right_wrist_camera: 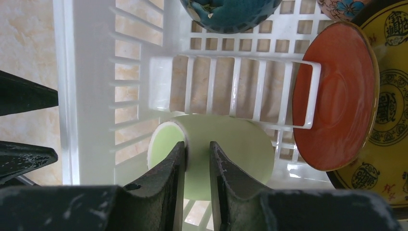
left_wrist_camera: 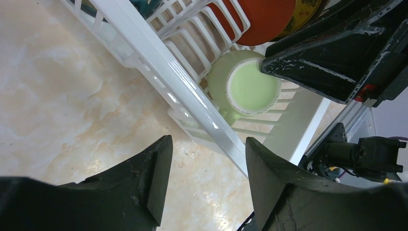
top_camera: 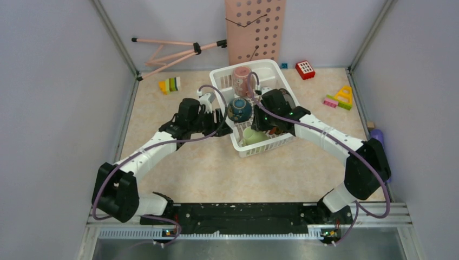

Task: Load the mixed dishes into the dish rack

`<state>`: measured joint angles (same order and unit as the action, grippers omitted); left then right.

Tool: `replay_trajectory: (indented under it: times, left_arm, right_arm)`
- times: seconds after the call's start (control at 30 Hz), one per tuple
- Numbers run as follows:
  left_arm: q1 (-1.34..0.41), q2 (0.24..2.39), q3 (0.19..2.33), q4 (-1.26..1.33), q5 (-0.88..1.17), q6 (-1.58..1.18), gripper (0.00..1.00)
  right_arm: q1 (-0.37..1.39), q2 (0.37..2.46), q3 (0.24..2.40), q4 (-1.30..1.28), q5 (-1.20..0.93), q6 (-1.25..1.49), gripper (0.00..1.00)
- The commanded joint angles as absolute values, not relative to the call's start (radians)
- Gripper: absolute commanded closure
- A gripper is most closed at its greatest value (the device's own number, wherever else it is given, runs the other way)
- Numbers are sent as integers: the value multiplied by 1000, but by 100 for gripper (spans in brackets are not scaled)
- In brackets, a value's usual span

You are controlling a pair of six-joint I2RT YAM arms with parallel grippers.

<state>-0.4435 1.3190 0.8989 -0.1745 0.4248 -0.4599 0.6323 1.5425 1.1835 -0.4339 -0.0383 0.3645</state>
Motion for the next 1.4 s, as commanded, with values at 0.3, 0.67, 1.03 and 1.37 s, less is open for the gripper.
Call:
replay_trajectory:
  times: [0.3, 0.67, 1.03, 1.37]
  left_arm:
    - [-438, 1355, 943, -80, 446, -500, 39]
    - [-438, 1313, 957, -102, 433, -482, 36]
    - [-430, 1215, 970, -173, 359, -442, 32]
    - [-378, 961, 848, -223, 40, -445, 22]
  right_arm:
    - [624, 1572, 1157, -678, 48, 263, 81]
    - [624, 1485, 1241, -666, 55, 278, 35]
    - [624, 1300, 1240, -541, 13, 311, 25]
    - [612, 943, 983, -370, 519, 294, 22]
